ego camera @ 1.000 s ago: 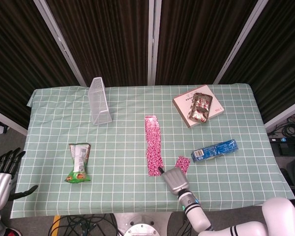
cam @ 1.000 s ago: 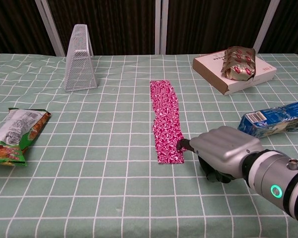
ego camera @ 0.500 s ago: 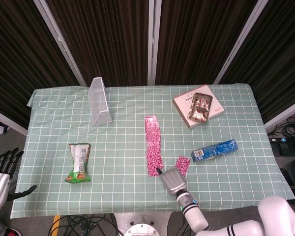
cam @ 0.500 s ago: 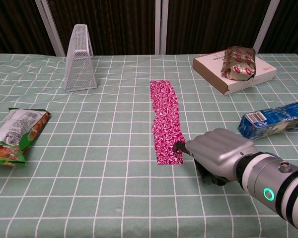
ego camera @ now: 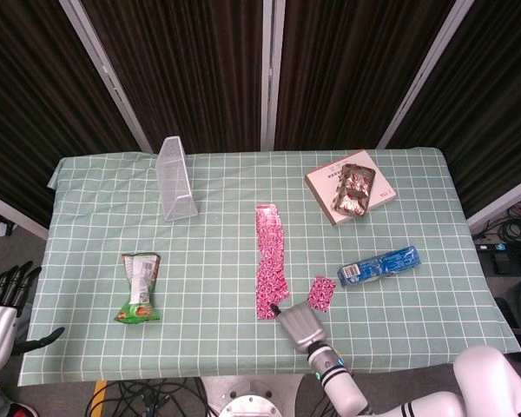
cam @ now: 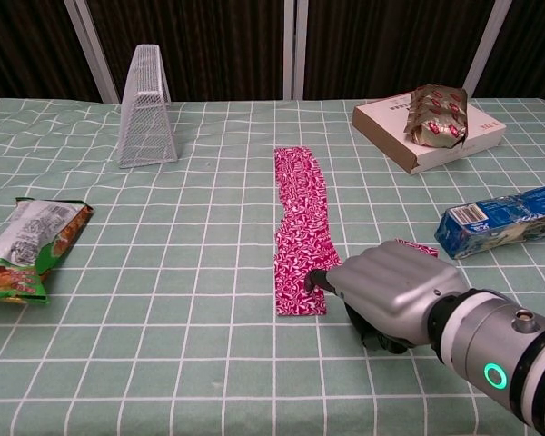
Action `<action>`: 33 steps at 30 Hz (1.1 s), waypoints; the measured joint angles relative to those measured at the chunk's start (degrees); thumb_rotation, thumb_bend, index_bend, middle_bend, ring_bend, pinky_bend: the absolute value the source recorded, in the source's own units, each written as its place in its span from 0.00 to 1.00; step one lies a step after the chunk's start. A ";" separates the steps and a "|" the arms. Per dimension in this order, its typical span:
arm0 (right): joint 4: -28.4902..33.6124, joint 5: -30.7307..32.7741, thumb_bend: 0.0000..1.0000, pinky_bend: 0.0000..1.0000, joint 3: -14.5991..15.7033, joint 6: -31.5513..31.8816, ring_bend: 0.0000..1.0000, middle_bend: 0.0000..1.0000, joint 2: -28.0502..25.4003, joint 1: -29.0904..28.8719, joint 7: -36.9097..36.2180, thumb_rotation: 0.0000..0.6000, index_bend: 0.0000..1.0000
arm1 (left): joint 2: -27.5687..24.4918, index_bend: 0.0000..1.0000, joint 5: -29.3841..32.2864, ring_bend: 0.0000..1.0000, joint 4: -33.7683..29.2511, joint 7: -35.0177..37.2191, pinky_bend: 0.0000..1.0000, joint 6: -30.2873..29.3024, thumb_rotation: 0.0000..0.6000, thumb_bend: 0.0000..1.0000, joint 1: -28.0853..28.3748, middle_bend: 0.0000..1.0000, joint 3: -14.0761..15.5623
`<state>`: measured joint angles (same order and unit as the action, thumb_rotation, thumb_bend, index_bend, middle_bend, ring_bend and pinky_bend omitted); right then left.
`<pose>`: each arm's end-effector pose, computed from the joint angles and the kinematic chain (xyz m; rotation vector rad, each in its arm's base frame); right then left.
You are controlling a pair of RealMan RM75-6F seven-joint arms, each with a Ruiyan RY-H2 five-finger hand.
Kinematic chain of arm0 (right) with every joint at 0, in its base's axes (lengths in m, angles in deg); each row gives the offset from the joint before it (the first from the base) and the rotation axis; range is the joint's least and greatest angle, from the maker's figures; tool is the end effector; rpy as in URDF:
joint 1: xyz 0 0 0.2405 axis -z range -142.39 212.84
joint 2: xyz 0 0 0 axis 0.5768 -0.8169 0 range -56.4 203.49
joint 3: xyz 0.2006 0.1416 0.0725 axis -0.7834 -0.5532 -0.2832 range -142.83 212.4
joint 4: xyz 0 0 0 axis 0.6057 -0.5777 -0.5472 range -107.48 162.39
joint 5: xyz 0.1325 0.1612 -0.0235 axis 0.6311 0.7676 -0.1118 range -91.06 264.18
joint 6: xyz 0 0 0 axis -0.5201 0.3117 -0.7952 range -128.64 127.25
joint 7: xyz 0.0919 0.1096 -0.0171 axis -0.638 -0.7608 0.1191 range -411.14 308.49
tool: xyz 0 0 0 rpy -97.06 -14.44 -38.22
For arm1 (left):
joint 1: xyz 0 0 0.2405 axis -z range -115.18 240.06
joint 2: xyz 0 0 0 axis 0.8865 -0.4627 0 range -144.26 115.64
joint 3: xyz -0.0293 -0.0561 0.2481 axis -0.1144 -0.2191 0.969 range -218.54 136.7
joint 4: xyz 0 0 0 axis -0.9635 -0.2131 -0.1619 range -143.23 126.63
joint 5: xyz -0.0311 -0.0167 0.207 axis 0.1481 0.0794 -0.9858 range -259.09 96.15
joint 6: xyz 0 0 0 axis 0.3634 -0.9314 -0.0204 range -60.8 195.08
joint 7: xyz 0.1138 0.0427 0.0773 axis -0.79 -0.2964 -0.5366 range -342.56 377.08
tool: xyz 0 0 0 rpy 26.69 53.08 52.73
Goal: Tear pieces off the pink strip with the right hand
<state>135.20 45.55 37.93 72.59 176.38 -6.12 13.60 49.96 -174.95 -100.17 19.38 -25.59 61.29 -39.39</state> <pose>-0.1080 -0.1957 -0.0902 2.1484 -0.8750 0.4624 -0.3092 0.1320 0.1589 -1.3933 -0.9036 -0.9580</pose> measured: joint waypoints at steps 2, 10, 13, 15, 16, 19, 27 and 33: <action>-0.14 0.06 1.00 0.69 0.15 -0.13 0.76 0.89 0.35 -0.08 0.15 1.00 0.16 | -0.07 0.06 -0.02 0.00 -0.07 0.00 0.09 -0.10 0.82 0.01 -0.03 0.01 -0.03; -0.65 -0.97 1.00 0.69 0.31 0.17 0.76 0.89 1.46 -0.19 0.09 1.00 0.16 | -0.38 0.06 0.09 0.00 0.11 0.48 0.09 -0.45 0.82 0.01 -0.26 0.01 -0.07; -0.45 -1.81 1.00 0.69 -0.15 0.75 0.76 0.89 1.29 -0.08 -0.46 1.00 0.16 | -0.51 0.06 0.19 0.00 0.15 0.63 0.09 -0.30 0.82 0.01 -0.20 0.01 -0.11; -0.38 -1.75 1.00 0.69 -0.55 0.75 0.76 0.89 1.20 -0.14 -0.52 1.00 0.16 | -0.47 0.06 0.12 0.00 0.17 0.65 0.09 -0.28 0.82 0.01 -0.16 0.01 -0.12; -0.38 -1.75 1.00 0.69 -0.63 0.74 0.76 0.89 1.20 -0.15 -0.55 1.00 0.16 | -0.44 0.06 0.11 0.00 0.20 0.66 0.09 -0.25 0.82 0.01 -0.16 0.01 -0.12; -0.60 -1.64 1.00 0.69 -0.92 0.92 0.76 0.89 1.28 -0.17 -0.56 1.00 0.16 | -0.38 0.06 0.17 0.00 0.31 0.67 0.09 -0.09 0.82 0.01 -0.13 0.01 -0.09; -2.49 1.21 1.00 0.69 -2.05 0.30 0.76 0.89 2.39 -0.79 0.45 1.00 0.16 | -0.40 0.06 0.39 0.00 0.63 1.23 0.09 -0.01 0.82 0.01 -0.13 0.01 -0.14; -4.15 3.08 1.00 0.69 -2.64 -0.56 0.76 0.89 4.04 -1.60 1.31 1.00 0.16 | -0.51 0.06 0.70 0.00 0.93 1.80 0.09 -0.01 0.82 0.01 -0.22 0.01 -0.22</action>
<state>131.04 48.64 35.29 72.03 180.42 -7.72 14.92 49.45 -174.25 -99.24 21.18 -25.60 61.07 -39.61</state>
